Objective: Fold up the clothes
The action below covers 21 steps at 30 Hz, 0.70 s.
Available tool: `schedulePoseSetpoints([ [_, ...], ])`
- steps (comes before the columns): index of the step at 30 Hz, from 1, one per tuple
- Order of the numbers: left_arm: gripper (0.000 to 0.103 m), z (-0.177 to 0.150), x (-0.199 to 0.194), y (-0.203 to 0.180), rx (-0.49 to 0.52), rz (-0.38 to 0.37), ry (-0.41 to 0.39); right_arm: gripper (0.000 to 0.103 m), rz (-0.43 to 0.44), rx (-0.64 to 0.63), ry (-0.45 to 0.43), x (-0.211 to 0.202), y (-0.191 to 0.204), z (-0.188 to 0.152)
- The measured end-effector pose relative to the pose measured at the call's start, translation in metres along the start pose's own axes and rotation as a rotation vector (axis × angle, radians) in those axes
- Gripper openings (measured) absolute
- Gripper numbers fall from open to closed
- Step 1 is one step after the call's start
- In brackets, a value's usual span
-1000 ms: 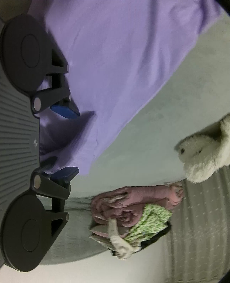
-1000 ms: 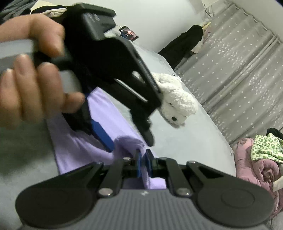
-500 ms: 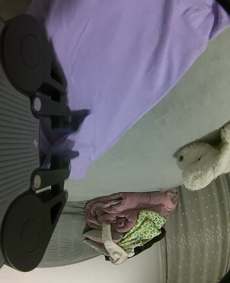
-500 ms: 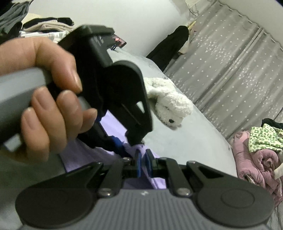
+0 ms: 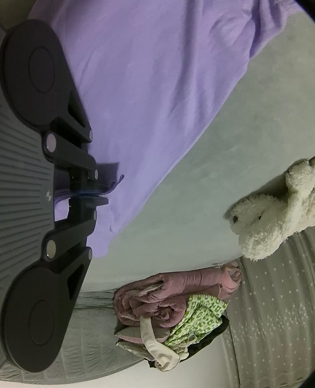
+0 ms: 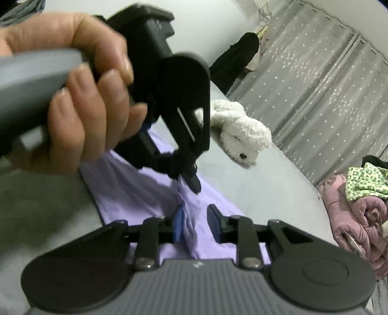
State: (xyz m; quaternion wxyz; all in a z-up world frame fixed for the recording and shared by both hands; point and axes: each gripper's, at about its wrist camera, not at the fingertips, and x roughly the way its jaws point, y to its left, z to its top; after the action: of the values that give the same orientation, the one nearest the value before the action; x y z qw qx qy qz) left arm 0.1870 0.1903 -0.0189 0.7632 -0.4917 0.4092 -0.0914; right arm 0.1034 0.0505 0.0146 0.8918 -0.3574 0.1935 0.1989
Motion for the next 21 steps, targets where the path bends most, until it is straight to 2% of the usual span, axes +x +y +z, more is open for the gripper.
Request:
schedulePoseSetpoints([
  [2,0.000,0.000,0.001,-0.001,0.003,0.006,0.001,0.030,0.002,-0.009,0.009,0.005,0.000,-0.004],
  [4,0.000,0.000,0.001,-0.003,0.007,0.009,-0.001,0.031,0.005,-0.015,0.014,0.008,0.002,-0.007],
  [6,0.000,0.001,0.001,-0.005,0.017,0.016,-0.005,0.024,0.030,-0.005,0.013,0.009,0.002,-0.008],
  [7,0.000,0.001,0.001,-0.006,0.020,0.019,-0.007,0.012,0.043,-0.001,0.012,0.009,0.002,-0.009],
  [8,0.000,0.002,0.001,-0.007,0.023,0.021,-0.009,0.007,0.049,0.002,0.009,0.009,0.002,-0.008],
  [11,0.000,0.004,0.002,-0.007,0.036,0.033,-0.016,0.007,0.019,-0.010,-0.014,0.007,0.006,-0.007],
  [17,0.000,0.007,-0.007,-0.014,0.104,0.043,-0.049,0.007,-0.007,0.045,-0.042,-0.002,0.005,0.006],
  [21,0.000,0.013,-0.018,-0.020,0.167,0.052,-0.085,0.007,-0.003,0.153,-0.057,-0.006,0.000,0.023],
])
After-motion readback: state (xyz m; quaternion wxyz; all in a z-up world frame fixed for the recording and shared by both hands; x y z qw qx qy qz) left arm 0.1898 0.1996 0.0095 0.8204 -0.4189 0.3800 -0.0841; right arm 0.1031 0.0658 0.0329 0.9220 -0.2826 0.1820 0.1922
